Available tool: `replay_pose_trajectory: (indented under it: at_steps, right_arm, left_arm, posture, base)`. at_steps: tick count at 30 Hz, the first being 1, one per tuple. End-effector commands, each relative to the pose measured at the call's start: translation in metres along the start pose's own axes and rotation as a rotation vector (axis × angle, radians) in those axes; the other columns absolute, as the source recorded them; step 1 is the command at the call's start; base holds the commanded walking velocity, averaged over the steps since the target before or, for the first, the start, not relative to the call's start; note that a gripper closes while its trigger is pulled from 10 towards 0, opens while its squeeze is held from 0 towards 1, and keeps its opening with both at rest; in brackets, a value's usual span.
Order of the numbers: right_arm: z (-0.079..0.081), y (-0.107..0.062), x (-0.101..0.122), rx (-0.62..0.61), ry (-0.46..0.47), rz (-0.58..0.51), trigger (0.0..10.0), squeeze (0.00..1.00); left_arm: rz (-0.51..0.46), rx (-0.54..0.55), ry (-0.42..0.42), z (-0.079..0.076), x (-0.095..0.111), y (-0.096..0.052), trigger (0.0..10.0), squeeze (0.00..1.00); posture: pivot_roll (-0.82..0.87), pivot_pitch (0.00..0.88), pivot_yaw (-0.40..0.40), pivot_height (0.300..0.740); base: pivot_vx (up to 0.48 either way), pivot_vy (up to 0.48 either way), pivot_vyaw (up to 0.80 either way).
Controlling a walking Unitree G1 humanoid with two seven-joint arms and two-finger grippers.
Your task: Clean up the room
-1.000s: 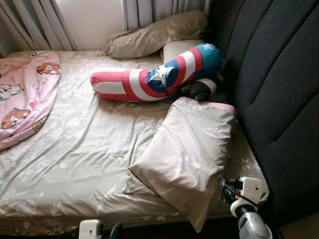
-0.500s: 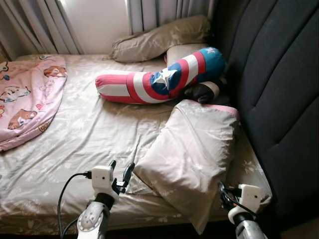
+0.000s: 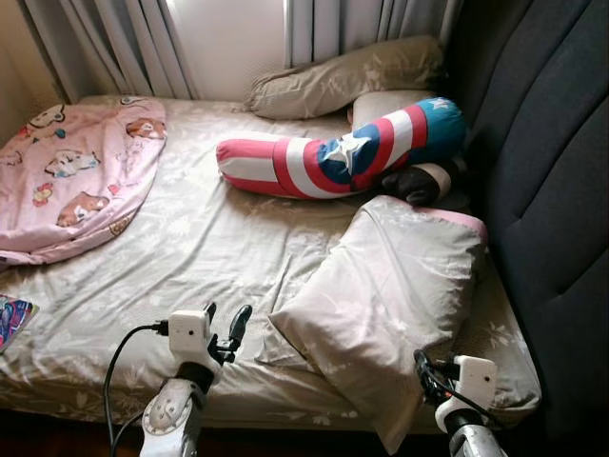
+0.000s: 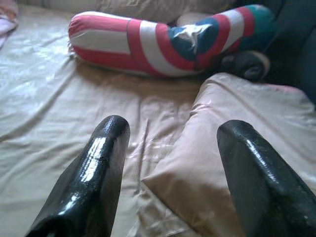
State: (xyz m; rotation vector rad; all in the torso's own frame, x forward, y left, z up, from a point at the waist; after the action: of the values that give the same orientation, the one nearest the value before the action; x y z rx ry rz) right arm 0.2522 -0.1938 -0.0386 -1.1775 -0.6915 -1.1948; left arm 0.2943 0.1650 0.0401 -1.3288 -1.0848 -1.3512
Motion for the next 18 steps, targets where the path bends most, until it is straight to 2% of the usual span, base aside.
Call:
replay_pose_trajectory:
  at_steps: [1, 18]
  right_arm:
    - [-0.0037, 0.0001, -0.0008, -0.023, 0.012, 0.009, 10.0, 0.00]
    - [0.0034, -0.0008, -0.0068, -0.016, 0.022, 0.026, 10.0, 0.00]
  left_arm:
    - [-0.006, -0.018, 0.006, -0.0032, 0.0036, 0.0027, 10.0, 0.00]
    - [0.002, -0.013, 0.014, 0.0000, 0.0078, 0.0045, 10.0, 0.00]
  posture:
    - [0.05, 0.053, -0.027, 0.740]
    - [0.05, 0.071, -0.021, 0.740]
  base:
    - [0.255, 0.000, 0.00]
    - [0.298, 0.000, 0.06]
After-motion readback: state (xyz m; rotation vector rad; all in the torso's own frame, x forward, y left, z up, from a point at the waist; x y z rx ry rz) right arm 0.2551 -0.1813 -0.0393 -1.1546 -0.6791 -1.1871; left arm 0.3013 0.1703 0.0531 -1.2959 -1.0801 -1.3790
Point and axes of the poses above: a point about 5 cm out from each wrist's last joint towards the gripper, its own y axis pointing out of the wrist towards the gripper, its own x axis along the axis of the wrist's last joint, z = x × y, the point moved 3 cm from there along y, pointing out of the wrist towards the gripper, and after that the axes turned 9 degrees about y, right-handed, at the moved point
